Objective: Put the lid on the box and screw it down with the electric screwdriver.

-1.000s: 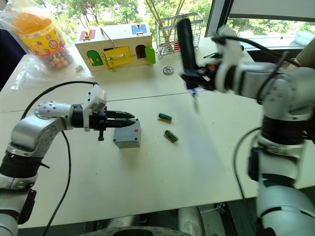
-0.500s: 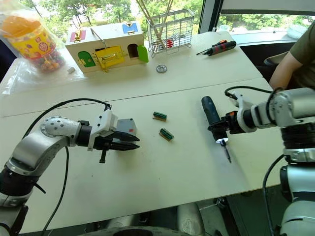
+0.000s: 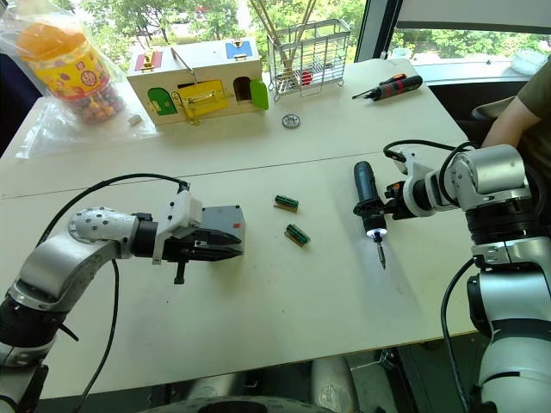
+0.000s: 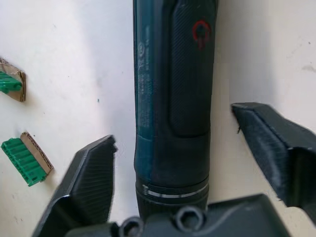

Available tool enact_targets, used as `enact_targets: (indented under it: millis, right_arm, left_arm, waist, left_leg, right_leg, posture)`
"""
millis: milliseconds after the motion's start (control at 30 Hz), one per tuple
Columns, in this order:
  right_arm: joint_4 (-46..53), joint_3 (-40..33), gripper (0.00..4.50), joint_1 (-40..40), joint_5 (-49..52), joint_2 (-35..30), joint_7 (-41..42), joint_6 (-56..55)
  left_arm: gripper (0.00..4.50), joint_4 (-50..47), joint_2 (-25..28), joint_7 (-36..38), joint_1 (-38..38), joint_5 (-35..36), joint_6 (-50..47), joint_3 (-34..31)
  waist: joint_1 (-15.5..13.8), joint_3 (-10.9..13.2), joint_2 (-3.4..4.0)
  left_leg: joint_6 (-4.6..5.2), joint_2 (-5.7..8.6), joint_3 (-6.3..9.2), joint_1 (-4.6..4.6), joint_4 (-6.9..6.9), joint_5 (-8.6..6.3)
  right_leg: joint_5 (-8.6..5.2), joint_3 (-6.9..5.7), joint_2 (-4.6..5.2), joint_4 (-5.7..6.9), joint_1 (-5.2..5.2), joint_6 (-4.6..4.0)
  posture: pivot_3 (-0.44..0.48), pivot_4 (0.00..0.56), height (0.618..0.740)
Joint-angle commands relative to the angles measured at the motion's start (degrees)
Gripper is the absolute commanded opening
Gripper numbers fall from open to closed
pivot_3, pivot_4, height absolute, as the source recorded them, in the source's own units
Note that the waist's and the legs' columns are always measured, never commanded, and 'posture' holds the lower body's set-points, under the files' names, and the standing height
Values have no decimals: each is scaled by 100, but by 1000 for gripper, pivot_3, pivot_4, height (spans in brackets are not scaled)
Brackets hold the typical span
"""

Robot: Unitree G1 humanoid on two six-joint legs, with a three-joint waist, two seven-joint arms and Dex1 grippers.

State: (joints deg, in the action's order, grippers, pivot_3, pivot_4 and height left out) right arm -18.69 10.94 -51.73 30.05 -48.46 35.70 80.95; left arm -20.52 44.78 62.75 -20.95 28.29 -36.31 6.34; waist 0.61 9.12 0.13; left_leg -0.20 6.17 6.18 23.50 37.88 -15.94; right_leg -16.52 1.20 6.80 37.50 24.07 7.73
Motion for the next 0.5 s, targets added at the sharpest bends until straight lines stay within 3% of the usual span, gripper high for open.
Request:
enact_targets:
  millis: [33, 133, 200, 333, 500]
  right_arm:
    - [593, -462, 4479, -47, -163, -33, 20, -734]
    - [1783, -1281, 4479, 180, 140, 288, 45, -1689]
    - [2761, -1523, 4479, 742, 245, 437, 170, -2320]
    - [4727, -1985, 4479, 2462, 682, 811, 366, -2985]
    - [5606, -2429, 4479, 3888, 1549, 1081, 295, -2702]
  left_arm:
    - [923, 326, 68, -129, -102, 262, -92, -674]
    - [923, 876, 290, -210, 16, 437, -276, -1400]
    - [923, 1021, 491, -142, 359, 434, -289, -1699]
    - [923, 803, 736, -135, 1646, 551, -501, -2504]
    - [923, -142, 511, -369, 3293, 991, -952, -3511]
  waist:
    - [10, 0, 0]
    - [20, 1, 0]
    - [69, 1, -1]
    - [38, -8, -17]
    - [-11, 1, -19]
  left_leg:
    - [0, 0, 0, 1, -1, 0]
    - [0, -1, 0, 3, -4, -1]
    - [0, -4, -1, 6, -9, -1]
    - [-2, -13, 10, -4, -53, -1]
    - [0, -3, 2, 0, -35, -1]
  right_leg:
    - [0, 0, 0, 1, 2, 0]
    - [0, -1, -1, 3, 9, 1]
    - [0, 1, -2, 5, 19, 1]
    - [-1, -9, -1, 10, 30, 1]
    - [1, 4, 4, -15, 6, -1]
  posture:
    - [0, 150, 740]
    - [0, 150, 740]
    - [0, 150, 740]
    - [0, 150, 740]
    - [0, 150, 740]
